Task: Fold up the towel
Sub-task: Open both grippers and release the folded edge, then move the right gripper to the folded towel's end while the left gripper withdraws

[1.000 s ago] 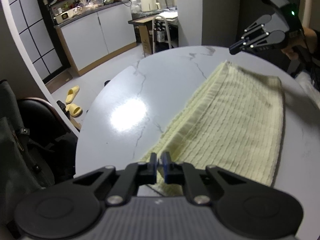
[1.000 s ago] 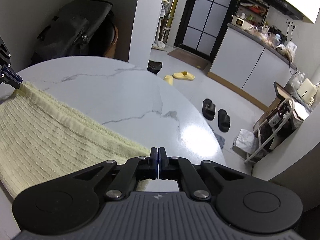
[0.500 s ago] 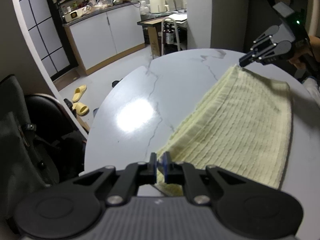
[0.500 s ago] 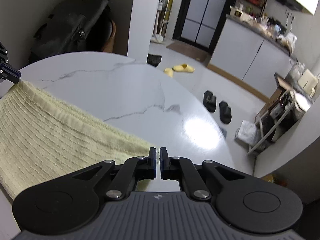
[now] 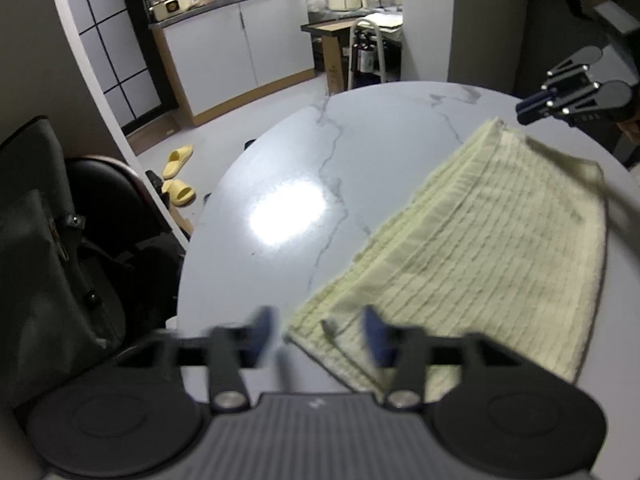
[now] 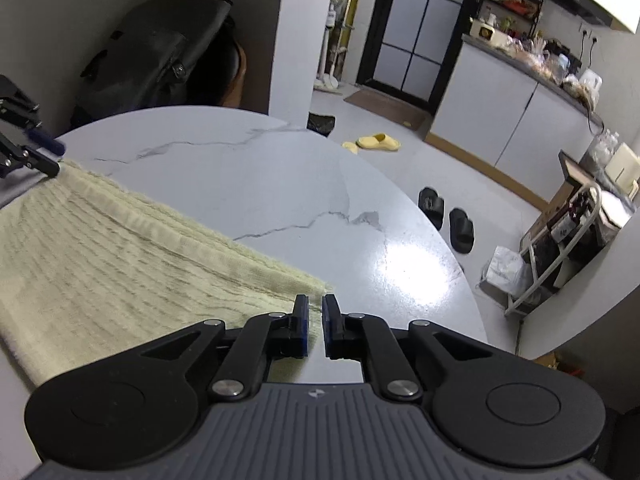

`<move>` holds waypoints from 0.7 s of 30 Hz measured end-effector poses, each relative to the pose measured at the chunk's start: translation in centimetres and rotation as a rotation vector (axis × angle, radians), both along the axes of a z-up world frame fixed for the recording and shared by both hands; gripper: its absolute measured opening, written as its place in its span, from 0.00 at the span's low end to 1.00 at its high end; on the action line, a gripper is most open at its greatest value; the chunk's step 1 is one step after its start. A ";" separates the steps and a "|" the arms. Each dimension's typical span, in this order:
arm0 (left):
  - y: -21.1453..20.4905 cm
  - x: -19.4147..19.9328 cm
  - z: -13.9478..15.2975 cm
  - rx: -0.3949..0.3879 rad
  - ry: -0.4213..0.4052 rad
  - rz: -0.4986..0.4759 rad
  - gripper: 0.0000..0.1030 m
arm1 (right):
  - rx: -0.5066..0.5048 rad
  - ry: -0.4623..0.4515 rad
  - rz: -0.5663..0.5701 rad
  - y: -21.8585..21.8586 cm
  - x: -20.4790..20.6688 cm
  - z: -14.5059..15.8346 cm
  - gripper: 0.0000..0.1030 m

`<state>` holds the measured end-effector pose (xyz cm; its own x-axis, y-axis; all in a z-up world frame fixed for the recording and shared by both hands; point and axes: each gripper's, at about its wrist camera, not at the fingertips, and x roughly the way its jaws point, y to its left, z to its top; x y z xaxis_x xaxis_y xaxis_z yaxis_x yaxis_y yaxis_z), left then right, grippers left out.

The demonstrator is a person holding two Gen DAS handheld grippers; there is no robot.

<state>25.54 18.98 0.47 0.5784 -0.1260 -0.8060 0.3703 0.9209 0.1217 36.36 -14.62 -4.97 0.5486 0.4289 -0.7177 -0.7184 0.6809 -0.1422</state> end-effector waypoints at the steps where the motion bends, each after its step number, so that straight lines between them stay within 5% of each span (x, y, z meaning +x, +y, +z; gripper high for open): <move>1: -0.1 -0.2 0.2 0.005 -0.009 -0.003 0.73 | 0.006 -0.010 0.009 0.0 -0.6 0.3 0.24; 3: -0.3 -0.2 0.0 0.009 -0.002 0.001 0.73 | 0.024 -0.011 0.044 0.2 -2.3 0.7 0.31; 12: -0.8 -1.7 -1.3 -0.038 -0.023 -0.016 0.61 | -0.039 -0.023 0.174 3.0 -9.0 0.0 0.34; 21: -1.0 -4.4 -1.1 -0.088 0.007 -0.044 0.60 | -0.052 -0.039 0.262 4.7 -14.4 0.2 0.35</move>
<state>21.16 18.01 -0.64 0.5654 -0.2212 -0.7946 0.4110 0.9108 0.0389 21.99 -9.93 -4.75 0.4508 0.5232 -0.7232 -0.8628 0.4632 -0.2028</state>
